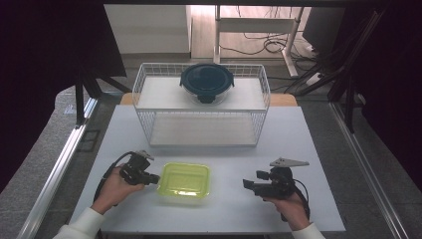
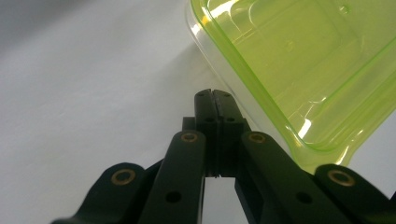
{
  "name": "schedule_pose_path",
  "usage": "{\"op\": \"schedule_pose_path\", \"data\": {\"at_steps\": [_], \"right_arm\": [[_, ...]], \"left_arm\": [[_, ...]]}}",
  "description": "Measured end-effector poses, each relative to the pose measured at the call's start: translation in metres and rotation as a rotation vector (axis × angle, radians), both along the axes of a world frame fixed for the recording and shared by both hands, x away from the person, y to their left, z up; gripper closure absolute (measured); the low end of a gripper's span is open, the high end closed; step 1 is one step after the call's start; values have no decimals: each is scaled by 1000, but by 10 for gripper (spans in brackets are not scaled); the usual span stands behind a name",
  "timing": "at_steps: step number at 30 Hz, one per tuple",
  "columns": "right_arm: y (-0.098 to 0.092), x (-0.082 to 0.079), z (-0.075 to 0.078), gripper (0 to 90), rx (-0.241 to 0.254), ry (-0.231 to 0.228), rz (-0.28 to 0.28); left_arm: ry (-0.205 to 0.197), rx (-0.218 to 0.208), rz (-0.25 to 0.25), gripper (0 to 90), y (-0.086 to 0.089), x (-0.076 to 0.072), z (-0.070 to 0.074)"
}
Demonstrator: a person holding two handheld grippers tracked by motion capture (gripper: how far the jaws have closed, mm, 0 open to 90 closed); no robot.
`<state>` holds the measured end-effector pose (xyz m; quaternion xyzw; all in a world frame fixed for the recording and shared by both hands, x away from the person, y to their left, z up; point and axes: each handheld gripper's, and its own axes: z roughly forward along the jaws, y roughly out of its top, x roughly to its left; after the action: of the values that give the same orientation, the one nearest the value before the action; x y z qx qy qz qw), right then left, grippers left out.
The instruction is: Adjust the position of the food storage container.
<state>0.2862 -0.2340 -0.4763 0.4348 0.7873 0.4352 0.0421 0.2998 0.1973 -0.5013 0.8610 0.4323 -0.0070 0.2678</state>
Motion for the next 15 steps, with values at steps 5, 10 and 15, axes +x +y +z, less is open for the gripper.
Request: {"op": "schedule_pose_path", "data": {"at_steps": [5, 10, 15], "right_arm": [[-1, 0, 0, 274, -1, 0, -1], [-2, 0, 0, 274, 3, -2, -7], [-2, 0, 1, 274, 3, -4, -6]], "left_arm": [[-9, -6, -26, 900, -18, -3, 1], [-9, -28, -41, 900, -34, -2, 1], [-11, -40, -68, 900, -46, -1, 1]]}}
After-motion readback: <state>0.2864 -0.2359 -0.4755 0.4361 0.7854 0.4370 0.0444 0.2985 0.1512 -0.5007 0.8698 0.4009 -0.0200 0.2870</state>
